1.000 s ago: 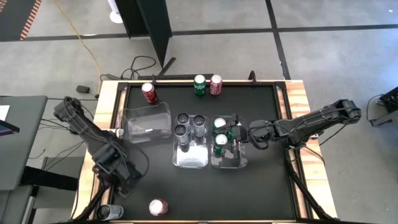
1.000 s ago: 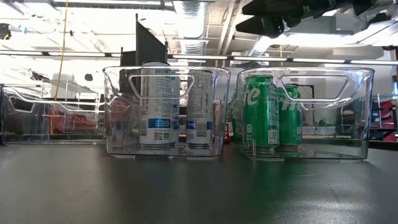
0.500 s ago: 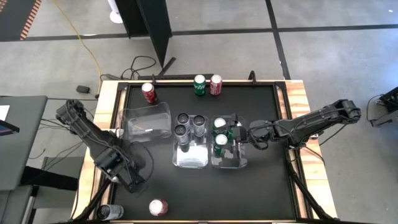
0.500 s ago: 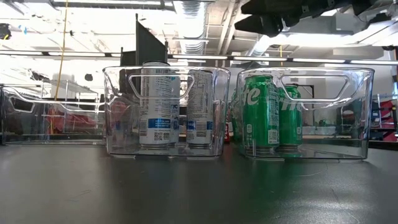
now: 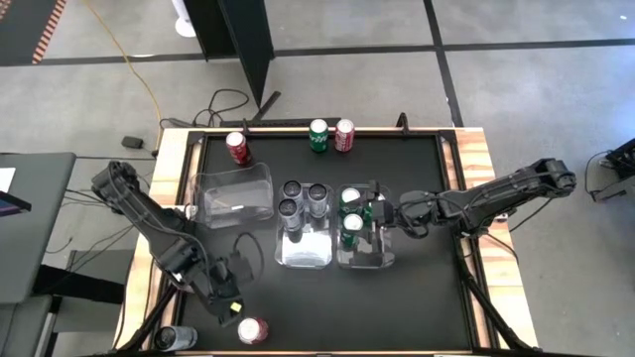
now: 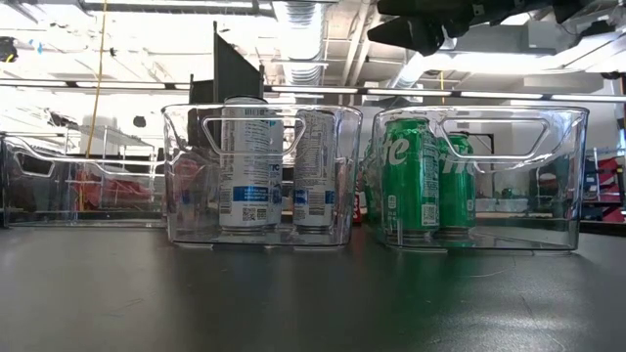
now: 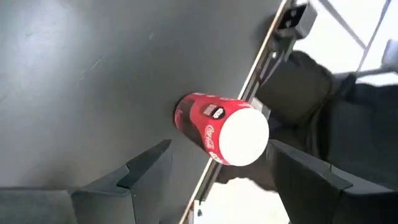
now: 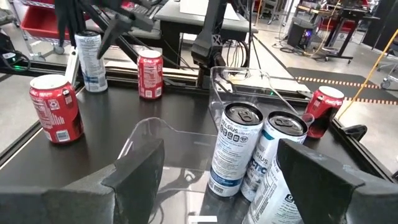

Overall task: Sort soda cans
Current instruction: Put the green soda can into the right transparent bin

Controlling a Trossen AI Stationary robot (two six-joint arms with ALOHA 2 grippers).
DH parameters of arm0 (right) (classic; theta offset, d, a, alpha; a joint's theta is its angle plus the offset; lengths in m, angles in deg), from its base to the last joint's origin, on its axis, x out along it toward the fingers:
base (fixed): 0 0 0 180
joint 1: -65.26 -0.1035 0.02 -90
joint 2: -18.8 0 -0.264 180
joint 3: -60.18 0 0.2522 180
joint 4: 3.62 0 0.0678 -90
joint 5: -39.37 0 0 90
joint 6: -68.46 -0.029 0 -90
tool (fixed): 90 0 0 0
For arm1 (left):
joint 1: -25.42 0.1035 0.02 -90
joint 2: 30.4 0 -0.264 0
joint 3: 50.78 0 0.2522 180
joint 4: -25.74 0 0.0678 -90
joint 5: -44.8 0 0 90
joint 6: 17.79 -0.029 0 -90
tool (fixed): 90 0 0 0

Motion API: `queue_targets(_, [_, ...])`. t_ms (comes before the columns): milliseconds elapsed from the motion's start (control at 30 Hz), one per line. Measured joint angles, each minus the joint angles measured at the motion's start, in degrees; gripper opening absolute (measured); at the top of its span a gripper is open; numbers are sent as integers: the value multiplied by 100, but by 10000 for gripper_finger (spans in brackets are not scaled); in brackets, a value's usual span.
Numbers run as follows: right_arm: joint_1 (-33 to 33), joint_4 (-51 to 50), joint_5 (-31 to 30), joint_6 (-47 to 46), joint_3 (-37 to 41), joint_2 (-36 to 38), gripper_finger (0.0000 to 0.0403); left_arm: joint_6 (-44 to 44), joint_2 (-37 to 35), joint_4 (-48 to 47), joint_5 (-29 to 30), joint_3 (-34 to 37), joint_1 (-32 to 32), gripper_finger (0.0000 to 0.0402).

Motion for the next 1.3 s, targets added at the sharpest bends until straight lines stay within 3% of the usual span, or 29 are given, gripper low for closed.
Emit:
queue_targets(100, [3, -6, -2, -10, 0, 0, 330, -449, 202, 69, -69, 0, -5, 253])
queue_targets(233, [2, -6, -4, -30, 0, 0, 330, -943, 400, 167, -735, 0, 21, 253])
queue_targets(333, [2, -6, -4, -30, 0, 0, 331, -1287, 396, -636, -1132, -2, 216, 253])
queue_targets(467, [1, -10, -10, -28, 0, 0, 331, -1109, 229, -2206, -577, 4, 703, 249])
queue_targets(600, [3, -14, -11, -29, 0, 0, 331, -1476, -54, -2805, 66, 4, 1188, 247])
queue_targets(767, [3, -15, -11, -28, 0, 0, 331, -2301, -151, -3737, 245, 10, 1978, 246])
queue_targets(933, [1, -23, -11, -25, 0, 0, 330, -2854, -149, -3711, 277, 358, 2789, 244])
queue_targets(1033, [2, -63, -11, -25, 0, 0, 331, -2890, -155, -3740, 731, 542, 3277, 230])
queue_targets(1133, [2, -64, -11, -25, 0, 0, 330, -2930, -153, -3720, 1148, 590, 3743, 203])
queue_targets(1300, [3, -65, -11, -30, 0, 0, 330, -3214, -156, -3722, 1351, 590, 4362, 132])
